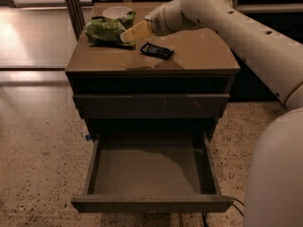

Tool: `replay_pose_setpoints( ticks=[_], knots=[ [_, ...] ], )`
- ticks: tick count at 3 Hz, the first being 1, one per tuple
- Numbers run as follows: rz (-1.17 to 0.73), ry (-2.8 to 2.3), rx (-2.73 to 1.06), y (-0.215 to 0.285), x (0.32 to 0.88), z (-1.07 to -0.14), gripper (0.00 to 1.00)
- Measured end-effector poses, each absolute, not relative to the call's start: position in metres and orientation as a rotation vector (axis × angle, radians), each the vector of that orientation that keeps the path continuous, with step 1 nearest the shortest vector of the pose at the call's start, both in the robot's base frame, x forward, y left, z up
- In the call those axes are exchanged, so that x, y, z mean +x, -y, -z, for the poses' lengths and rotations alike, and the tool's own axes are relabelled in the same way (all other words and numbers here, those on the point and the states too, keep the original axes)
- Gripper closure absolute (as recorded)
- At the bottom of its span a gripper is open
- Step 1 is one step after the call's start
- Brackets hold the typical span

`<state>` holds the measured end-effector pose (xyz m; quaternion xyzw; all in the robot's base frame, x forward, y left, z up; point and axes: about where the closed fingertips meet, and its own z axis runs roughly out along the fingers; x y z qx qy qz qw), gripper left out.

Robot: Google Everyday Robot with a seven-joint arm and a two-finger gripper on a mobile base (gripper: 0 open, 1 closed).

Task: Place green rice chip bag into middle drawer

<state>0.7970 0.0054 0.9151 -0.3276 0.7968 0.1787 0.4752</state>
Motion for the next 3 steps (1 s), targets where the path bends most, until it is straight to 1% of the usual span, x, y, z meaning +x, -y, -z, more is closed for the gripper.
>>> replay_pose_setpoints(
  ticks=[3],
  knots=[
    [-0.548,-1.906,-0.801,-0.052,0.835,-0.892,0.0]
  ],
)
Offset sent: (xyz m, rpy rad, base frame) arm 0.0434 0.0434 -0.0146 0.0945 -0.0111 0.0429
